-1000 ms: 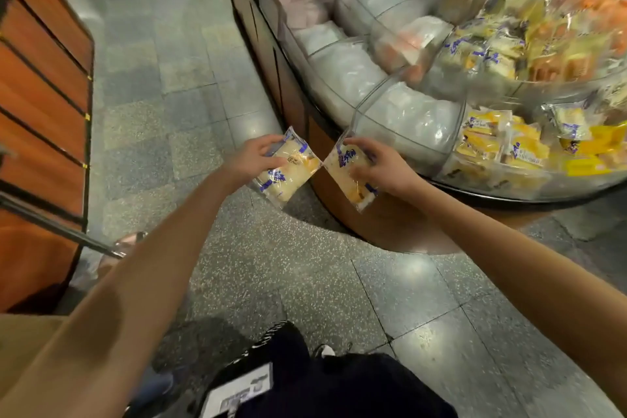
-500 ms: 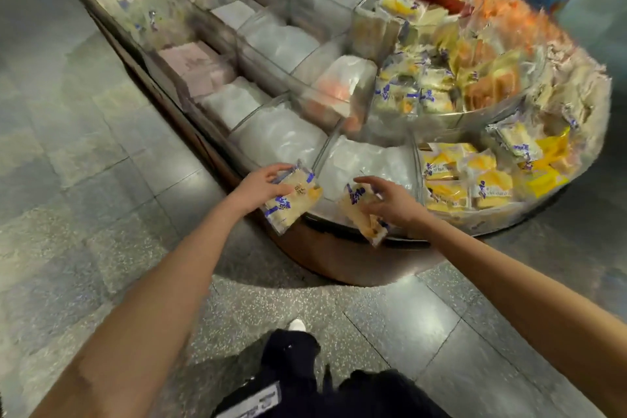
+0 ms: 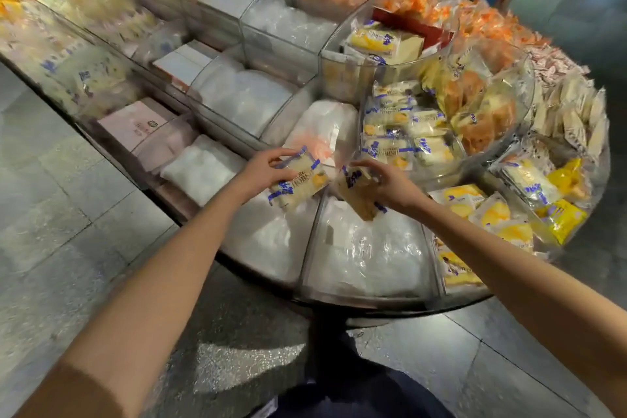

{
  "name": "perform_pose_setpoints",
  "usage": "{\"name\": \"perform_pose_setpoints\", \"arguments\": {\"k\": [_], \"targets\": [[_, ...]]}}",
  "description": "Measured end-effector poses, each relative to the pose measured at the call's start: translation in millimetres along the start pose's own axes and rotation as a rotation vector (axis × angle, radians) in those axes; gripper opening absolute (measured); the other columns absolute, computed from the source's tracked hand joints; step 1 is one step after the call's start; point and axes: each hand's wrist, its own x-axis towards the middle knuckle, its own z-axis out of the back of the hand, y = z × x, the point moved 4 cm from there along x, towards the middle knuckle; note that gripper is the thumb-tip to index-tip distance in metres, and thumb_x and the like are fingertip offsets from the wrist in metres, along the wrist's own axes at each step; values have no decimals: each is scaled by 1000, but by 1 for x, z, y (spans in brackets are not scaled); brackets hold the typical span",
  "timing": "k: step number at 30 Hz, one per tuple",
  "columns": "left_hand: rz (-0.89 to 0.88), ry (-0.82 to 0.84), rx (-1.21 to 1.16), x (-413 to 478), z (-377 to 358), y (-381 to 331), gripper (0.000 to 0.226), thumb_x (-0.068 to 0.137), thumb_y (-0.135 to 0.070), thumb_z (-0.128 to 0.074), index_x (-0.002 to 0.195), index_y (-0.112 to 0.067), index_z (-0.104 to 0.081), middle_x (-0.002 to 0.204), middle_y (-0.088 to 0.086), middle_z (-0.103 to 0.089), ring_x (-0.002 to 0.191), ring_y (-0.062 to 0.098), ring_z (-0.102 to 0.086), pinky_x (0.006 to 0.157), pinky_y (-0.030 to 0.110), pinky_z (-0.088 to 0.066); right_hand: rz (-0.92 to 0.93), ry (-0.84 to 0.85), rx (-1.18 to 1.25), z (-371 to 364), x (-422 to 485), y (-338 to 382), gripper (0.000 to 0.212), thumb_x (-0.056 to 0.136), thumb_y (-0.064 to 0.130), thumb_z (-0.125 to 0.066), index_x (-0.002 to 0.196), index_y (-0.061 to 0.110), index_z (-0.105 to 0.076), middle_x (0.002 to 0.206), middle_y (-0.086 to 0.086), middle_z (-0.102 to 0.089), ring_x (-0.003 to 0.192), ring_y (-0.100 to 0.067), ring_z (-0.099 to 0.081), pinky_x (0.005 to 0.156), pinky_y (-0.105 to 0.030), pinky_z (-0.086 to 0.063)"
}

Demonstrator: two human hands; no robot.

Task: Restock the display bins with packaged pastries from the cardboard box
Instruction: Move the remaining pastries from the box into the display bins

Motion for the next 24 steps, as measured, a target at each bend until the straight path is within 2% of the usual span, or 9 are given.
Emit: {"name": "perform_pose_setpoints", "arguments": {"k": [2, 4, 7, 12, 15, 17, 19, 21, 24], "targets": [[13, -8, 17, 27, 10, -5, 50, 84, 1, -71, 128, -19, -59, 119, 7, -57, 117, 16, -51, 67, 7, -50, 28, -17, 3, 9, 26, 4, 57, 81, 2, -70, 133, 23, -57, 124, -3, -63, 110, -24, -61, 93, -44, -52], [12, -14, 27, 56, 21, -13, 49, 83, 3, -71, 125, -20, -60, 115, 11, -58, 109, 17, -54, 63, 10, -52, 36, -16, 16, 17, 49, 7, 59, 80, 2, -69, 131, 29, -57, 125, -5, -64, 111, -25, -61, 91, -47, -53], [-51, 33, 66, 97, 35, -31, 49, 81, 5, -71, 122, -20, -60, 110, 12, -62, 99, 14, -58, 69, 12, -52, 24, -55, 19, 30, 75, 7, 62, 77, 2, -69, 130, 32, -58, 121, -4, -66, 108, -25, -63, 90, -48, -53], [-76, 109, 91, 152, 55, -48, 47, 80, 6, -72, 115, -23, -62, 93, 6, -65, 79, 10, -63, 67, 14, -54, 9, -109, 16, 42, 116, 12, 56, 83, 0, -69, 132, 24, -57, 124, -5, -62, 114, -20, -58, 89, -29, -46], [-86, 175, 91, 188, 67, -48, 44, 81, 3, -72, 116, -21, -63, 94, 4, -67, 83, 9, -64, 71, 15, -54, -21, -116, 32, 43, 138, 19, 56, 85, 0, -68, 133, 27, -56, 127, -6, -62, 113, -20, -58, 90, -35, -50], [-108, 229, 112, 213, 70, -47, 43, 81, 2, -73, 118, -19, -64, 93, -2, -66, 88, 7, -61, 72, 14, -52, -45, -148, -1, 41, 147, 21, 56, 85, 0, -68, 133, 25, -56, 124, -4, -62, 108, -21, -60, 86, -34, -49], [-141, 288, 148, 235, 70, -47, 43, 81, 2, -74, 118, -18, -65, 94, -6, -63, 88, 4, -58, 71, 11, -50, -60, -183, -42, 35, 153, 23, 56, 84, -1, -69, 135, 19, -56, 125, -8, -63, 112, -26, -59, 91, -36, -48], [-189, 347, 182, 256, 68, -48, 42, 79, 0, -76, 115, -20, -65, 94, -10, -63, 87, 3, -56, 74, 11, -49, -68, -196, -90, 27, 157, 23, 56, 84, 0, -69, 136, 15, -56, 129, -13, -62, 115, -30, -58, 98, -45, -46], [-256, 431, 203, 285, 57, -53, 43, 78, 0, -77, 115, -18, -65, 95, -11, -64, 85, 1, -56, 76, 10, -46, -110, -219, -100, 20, 159, 19, 57, 83, -1, -68, 136, 16, -56, 130, -10, -62, 114, -30, -59, 99, -51, -47]]}}
